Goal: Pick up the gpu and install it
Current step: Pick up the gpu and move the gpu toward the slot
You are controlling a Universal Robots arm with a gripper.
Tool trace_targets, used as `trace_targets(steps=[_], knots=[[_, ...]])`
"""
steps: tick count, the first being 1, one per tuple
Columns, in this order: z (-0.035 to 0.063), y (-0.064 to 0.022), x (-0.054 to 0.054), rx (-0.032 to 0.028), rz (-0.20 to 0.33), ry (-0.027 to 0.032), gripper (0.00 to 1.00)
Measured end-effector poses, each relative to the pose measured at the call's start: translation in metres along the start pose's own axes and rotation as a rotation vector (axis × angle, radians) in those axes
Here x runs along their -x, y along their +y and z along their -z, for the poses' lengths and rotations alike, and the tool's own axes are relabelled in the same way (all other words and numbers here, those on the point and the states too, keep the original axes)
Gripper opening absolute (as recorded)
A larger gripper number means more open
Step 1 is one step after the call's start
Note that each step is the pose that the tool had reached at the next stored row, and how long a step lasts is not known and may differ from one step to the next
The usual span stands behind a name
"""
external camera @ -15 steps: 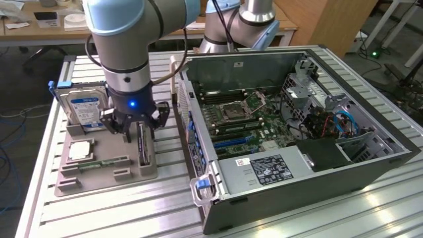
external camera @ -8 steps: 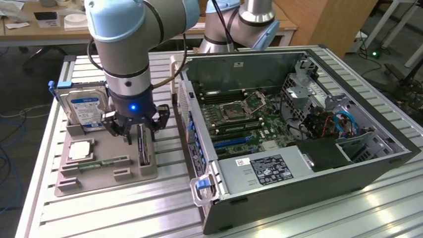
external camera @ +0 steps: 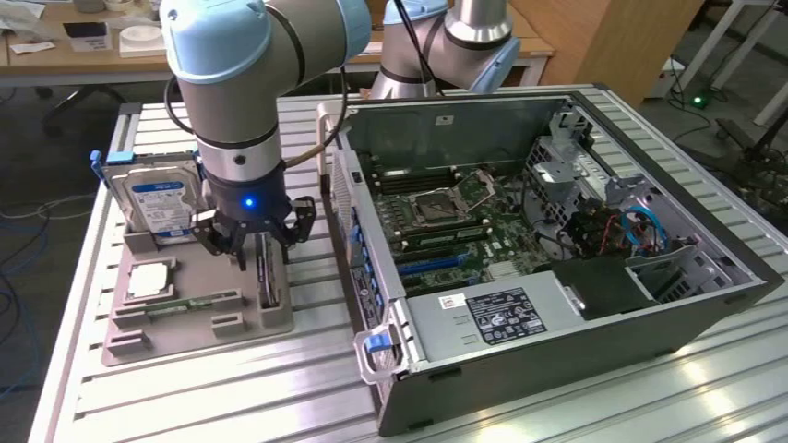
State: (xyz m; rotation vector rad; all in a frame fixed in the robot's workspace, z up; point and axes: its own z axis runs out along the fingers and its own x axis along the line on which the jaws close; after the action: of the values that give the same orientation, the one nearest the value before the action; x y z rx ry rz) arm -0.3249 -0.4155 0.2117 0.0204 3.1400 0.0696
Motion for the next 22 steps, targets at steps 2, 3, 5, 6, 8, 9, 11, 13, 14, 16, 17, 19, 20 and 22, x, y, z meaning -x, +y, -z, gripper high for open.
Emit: trace_targets(steps=[2,3,5,6,8,9,11,13,14,16,17,19,20,22], knots=[[-0.0001,0.0,0.0,-0.0003,0.0,-0.0001,0.59],[-0.0003,0.0002,0.0,-0.0027,0.0,-0.0006,0.59],[-0.0003,0.0001,-0.0001,-0.0137,0.0,-0.0008,0.59],[-0.0003,0.0,0.0,-0.0157,0.0,-0.0008,0.59],[-0.0003,0.0,0.0,-0.0158,0.0,-0.0008,0.59],[-0.0002,0.0,0.0,-0.0159,0.0,-0.0007,0.59],[-0.0003,0.0,0.0,-0.0158,0.0,-0.0008,0.59],[-0.0002,0.0,0.0,-0.0158,0.0,-0.0007,0.59],[-0.0003,0.0,0.0,-0.0158,0.0,-0.0008,0.58],[-0.0003,0.0,0.0,-0.0158,0.0,-0.0008,0.51],[-0.0003,0.0,0.0,-0.0158,0.0,-0.0008,0.45],[-0.0003,0.0,0.0,-0.0158,0.0,-0.0008,0.39],[-0.0003,0.0,0.0,-0.0158,0.0,-0.0008,0.33],[-0.0003,0.0,0.0,-0.0158,0.0,-0.0008,0.33]])
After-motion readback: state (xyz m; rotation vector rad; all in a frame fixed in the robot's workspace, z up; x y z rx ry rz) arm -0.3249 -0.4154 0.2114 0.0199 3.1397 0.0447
